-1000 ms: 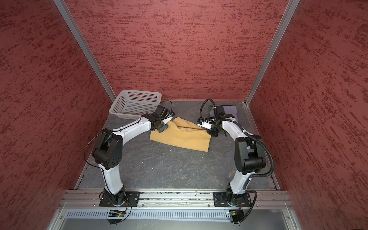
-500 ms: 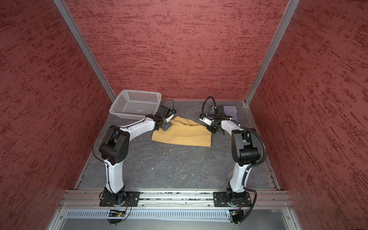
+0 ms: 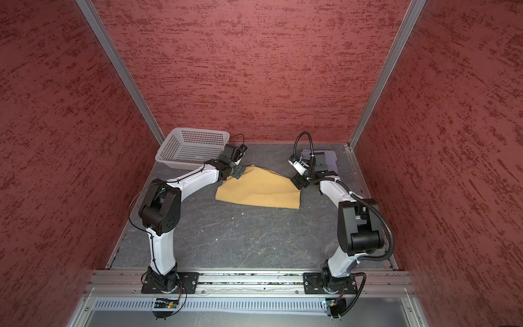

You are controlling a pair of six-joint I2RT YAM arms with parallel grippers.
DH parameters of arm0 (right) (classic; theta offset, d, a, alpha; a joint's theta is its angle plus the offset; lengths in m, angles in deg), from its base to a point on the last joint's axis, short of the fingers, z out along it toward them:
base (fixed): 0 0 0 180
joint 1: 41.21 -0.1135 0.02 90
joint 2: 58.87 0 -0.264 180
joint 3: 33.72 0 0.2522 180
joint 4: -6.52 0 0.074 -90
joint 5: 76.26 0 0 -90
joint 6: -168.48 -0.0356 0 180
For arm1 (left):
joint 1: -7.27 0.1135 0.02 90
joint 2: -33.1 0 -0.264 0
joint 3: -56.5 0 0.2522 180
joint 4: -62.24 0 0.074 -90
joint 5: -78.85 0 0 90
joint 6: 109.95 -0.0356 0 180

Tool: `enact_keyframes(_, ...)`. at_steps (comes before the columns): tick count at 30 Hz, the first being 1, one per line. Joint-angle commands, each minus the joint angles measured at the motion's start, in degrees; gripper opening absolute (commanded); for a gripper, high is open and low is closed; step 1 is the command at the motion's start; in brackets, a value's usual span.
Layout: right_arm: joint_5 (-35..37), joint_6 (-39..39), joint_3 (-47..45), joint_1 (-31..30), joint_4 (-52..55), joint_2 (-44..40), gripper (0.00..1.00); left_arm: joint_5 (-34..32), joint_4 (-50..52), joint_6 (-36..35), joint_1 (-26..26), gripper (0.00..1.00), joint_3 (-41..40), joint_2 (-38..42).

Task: Fold and stack skirts
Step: Fold the skirt at the center of the table.

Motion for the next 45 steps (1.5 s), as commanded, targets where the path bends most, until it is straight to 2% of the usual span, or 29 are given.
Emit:
enact_keyframes(1,-0.7,-7.6,1.0,0.1,-1.3,-3.5,0.99,3.9,-4.1,-0.7,-0.9,0.99,-2.6,5.3)
enact_keyframes(4,-1.2,-14.0,-0.5,0.1,-2.6,-6.2,0.99,8.0,-7.4,-4.6,-2.9,0.99,-6.9,8.1)
enact_keyframes(6,8.7,-27.8,-2.3,0.1,-6.7,-8.0,0.99,11.1,-10.3,-8.9,-4.7,0.99,-10.9,9.9)
enact_keyframes(8,15.5,-36.0,-0.6,0.1,-3.5,-8.0,0.99,13.4,-13.0,-15.2,-7.1,0.99,-15.3,11.3)
enact_keyframes(10,17.4,-39.4,2.1,0.2,1.4,-7.0,0.99,15.5,-16.0,-21.4,-9.8,1.0,-19.9,12.5)
enact_keyframes(14,18.1,-44.5,7.8,0.3,10.8,-3.2,0.99,20.3,-16.8,-26.8,-14.6,0.97,-22.9,12.7)
enact_keyframes(19,17.8,-52.0,7.4,0.4,12.6,-2.7,0.99,23.6,-17.6,-35.4,-21.9,0.95,-24.7,11.9)
enact_keyframes(22,15.7,-53.5,7.7,0.6,14.7,-2.2,0.99,25.1,-17.5,-36.4,-24.0,0.92,-24.2,10.6)
enact_keyframes(26,14.3,-54.5,7.4,1.0,16.1,-1.5,0.99,25.2,-20.4,-39.2,-26.4,0.81,-24.9,8.6)
enact_keyframes(28,14.2,-55.3,6.3,1.2,15.4,-1.7,0.95,24.9,-22.6,-40.3,-27.4,0.75,-25.0,7.4)
enact_keyframes(31,12.5,-56.1,4.2,1.8,13.6,-3.0,0.89,24.7,-25.9,-40.9,-28.2,0.6,-24.2,4.9)
enact_keyframes(36,8.7,-57.8,1.4,3.1,10.8,-5.4,0.8,25.0,-28.6,-41.5,-28.3,0.46,-21.0,-0.5)
enact_keyframes(42,5.3,-58.7,-0.9,4.0,9.3,-8.7,0.77,23.8,-29.7,-39.4,-26.8,0.44,-16.2,-6.1)
enact_keyframes(45,3.7,-59.3,-1.9,4.2,8.7,-9.6,0.76,24.2,-28.1,-39.1,-26.2,0.4,-14.1,-7.8)
